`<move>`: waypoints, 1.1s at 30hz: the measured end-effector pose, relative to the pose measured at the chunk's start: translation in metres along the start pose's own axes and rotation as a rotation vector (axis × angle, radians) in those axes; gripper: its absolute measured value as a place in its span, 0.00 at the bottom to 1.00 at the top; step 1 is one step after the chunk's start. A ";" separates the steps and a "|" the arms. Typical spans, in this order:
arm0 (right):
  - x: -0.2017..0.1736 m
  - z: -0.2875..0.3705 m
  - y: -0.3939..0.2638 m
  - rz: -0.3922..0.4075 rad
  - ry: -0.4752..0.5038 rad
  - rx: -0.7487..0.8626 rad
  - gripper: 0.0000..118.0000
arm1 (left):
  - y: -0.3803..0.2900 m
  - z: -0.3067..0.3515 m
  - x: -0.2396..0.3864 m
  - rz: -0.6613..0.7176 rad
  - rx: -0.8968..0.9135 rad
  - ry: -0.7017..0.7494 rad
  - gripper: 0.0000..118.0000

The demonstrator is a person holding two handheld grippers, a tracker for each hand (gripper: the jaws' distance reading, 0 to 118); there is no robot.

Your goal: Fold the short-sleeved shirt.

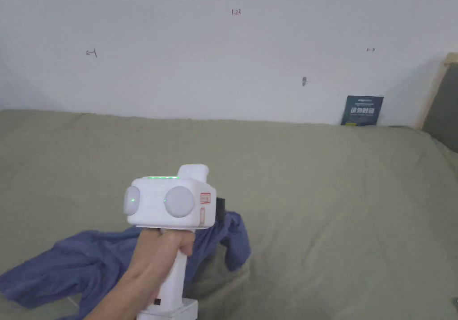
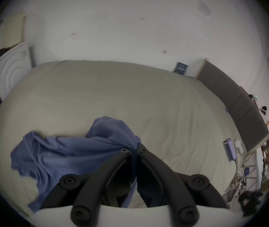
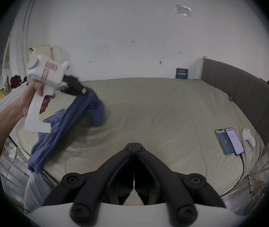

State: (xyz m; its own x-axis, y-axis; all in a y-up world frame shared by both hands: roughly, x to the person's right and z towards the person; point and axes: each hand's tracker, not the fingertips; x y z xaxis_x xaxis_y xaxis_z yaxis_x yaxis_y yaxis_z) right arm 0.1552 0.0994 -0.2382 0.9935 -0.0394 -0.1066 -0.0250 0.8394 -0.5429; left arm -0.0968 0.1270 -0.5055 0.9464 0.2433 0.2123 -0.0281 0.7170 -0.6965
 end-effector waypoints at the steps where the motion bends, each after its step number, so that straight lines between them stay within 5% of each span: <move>1: 0.003 -0.001 0.000 -0.006 -0.012 -0.004 0.01 | 0.006 -0.007 0.017 -0.015 -0.001 -0.039 0.01; 7: 0.031 -0.011 -0.008 -0.036 -0.070 -0.037 0.01 | 0.014 -0.055 0.110 -0.091 -0.021 -0.196 0.01; 18: 0.045 -0.035 -0.021 -0.066 -0.087 -0.105 0.01 | -0.099 -0.186 0.115 -0.154 -0.338 -0.002 0.03; 19: 0.046 -0.037 -0.021 -0.068 -0.080 -0.110 0.01 | -0.101 -0.187 0.112 -0.146 -0.330 -0.004 0.11; 20: 0.045 -0.039 -0.021 -0.066 -0.078 -0.117 0.01 | -0.102 -0.179 0.111 -0.131 -0.317 -0.016 0.31; 22: 0.042 -0.039 -0.017 -0.056 -0.077 -0.118 0.01 | -0.101 -0.172 0.106 -0.096 -0.263 -0.056 1.00; 30: 0.026 -0.026 -0.009 -0.035 -0.044 -0.076 0.01 | -0.102 -0.074 0.067 -0.016 -0.216 -0.100 0.96; 32: 0.020 -0.022 -0.006 -0.034 -0.028 -0.062 0.01 | -0.106 -0.015 0.049 -0.029 -0.129 -0.098 0.87; 33: 0.016 -0.019 -0.004 -0.037 -0.020 -0.052 0.01 | -0.109 0.010 0.041 -0.034 -0.098 -0.098 0.73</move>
State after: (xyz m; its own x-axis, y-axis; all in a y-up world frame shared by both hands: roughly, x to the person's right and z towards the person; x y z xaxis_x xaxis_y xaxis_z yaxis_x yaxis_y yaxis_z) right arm 0.1689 0.0854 -0.2536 0.9958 -0.0589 -0.0696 0.0067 0.8081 -0.5889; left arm -0.0584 0.0652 -0.4136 0.9103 0.2860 0.2993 0.0393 0.6601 -0.7501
